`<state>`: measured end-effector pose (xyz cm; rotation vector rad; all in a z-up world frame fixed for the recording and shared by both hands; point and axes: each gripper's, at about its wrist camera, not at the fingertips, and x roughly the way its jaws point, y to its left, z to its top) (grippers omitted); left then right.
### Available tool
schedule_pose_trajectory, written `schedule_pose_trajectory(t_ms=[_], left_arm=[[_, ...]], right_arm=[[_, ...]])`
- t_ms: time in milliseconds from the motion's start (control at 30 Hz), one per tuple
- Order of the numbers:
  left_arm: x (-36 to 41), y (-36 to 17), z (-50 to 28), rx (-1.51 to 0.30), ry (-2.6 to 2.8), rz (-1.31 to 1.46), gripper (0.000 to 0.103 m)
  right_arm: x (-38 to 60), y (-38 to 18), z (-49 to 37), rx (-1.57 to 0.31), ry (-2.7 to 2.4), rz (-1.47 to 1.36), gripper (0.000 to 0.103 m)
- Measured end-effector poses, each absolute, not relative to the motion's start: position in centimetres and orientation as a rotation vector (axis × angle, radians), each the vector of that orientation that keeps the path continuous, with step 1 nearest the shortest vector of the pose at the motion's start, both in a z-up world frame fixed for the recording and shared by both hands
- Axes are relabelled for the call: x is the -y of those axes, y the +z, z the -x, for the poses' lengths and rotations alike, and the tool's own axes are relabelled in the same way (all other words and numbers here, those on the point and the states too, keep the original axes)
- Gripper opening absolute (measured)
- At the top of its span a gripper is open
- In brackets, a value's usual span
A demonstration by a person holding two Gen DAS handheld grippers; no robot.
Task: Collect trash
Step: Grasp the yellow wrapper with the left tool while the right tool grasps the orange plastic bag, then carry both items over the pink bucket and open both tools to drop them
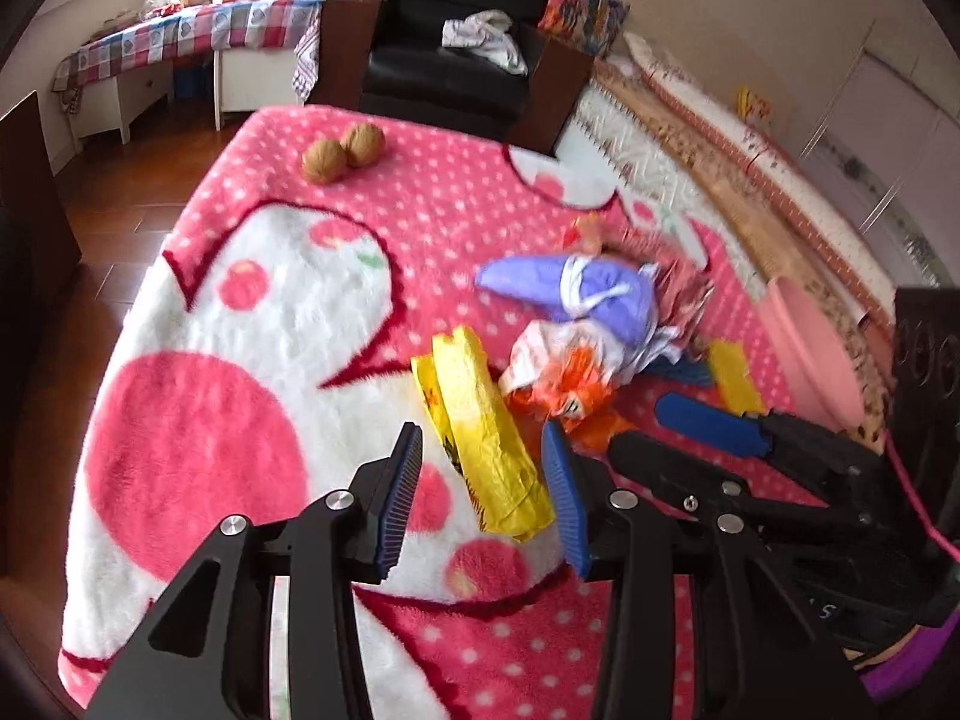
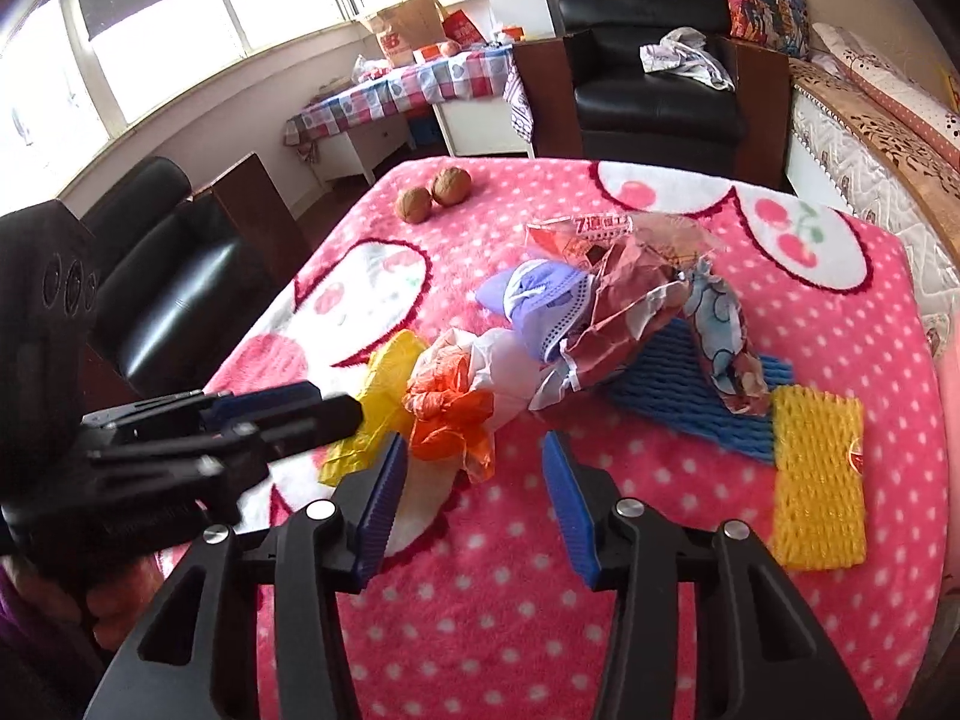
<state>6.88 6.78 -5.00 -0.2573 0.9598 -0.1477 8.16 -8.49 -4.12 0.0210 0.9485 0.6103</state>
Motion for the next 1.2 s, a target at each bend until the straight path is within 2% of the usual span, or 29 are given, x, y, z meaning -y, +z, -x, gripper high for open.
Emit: schedule_pose_trajectory(t_ms=[33, 67, 167, 233, 267, 333, 367, 400, 767, 1200], left_arm=[[-6.6, -5.4, -7.0, -0.973, -0.145, 0.253, 0.035], [-6.4, -5.8, -7.1, -0.985, -0.143, 0.245, 0.025], [-6.4, -6.3, -6.9, -0.998, -0.135, 0.231, 0.004], [-6.9, -6.1, -6.5, -0.988, -0.133, 0.246, 0.004], [-7.1, -5.8, -6.2, -0.980, -0.129, 0.253, 0.004], [-7.4, -5.2, -5.7, -0.960, -0.121, 0.249, 0.004], [-7.6, -4.7, -5.5, -0.949, -0.117, 0.245, 0.004], [-7.7, -4.4, -5.2, -0.938, -0.116, 0.245, 0.004], [-6.8, -0.4, -3.3, -0.826, -0.149, 0.234, 0.004], [4.0, 4.7, -5.2, -0.709, -0.369, 0.160, 0.004]], right_arm=[[8.4, -4.4, -8.2, -0.954, 0.608, -0.021, 0.043], [8.2, -4.7, -8.5, -0.963, 0.611, -0.023, 0.042], [7.7, -5.0, -8.9, -0.975, 0.619, -0.025, 0.042], [7.3, -5.1, -9.1, -0.975, 0.623, -0.026, 0.042], [7.1, -5.2, -9.3, -0.974, 0.624, -0.029, 0.038], [6.9, -5.3, -9.4, -0.985, 0.631, -0.038, 0.025], [6.7, -5.4, -9.4, -0.993, 0.637, -0.042, 0.013], [6.6, -5.5, -9.3, -1.004, 0.654, -0.046, 0.010], [9.2, -1.3, -3.9, -0.889, 0.754, -0.022, 0.007], [25.2, 4.2, -2.4, -0.708, 0.370, -0.165, 0.007]])
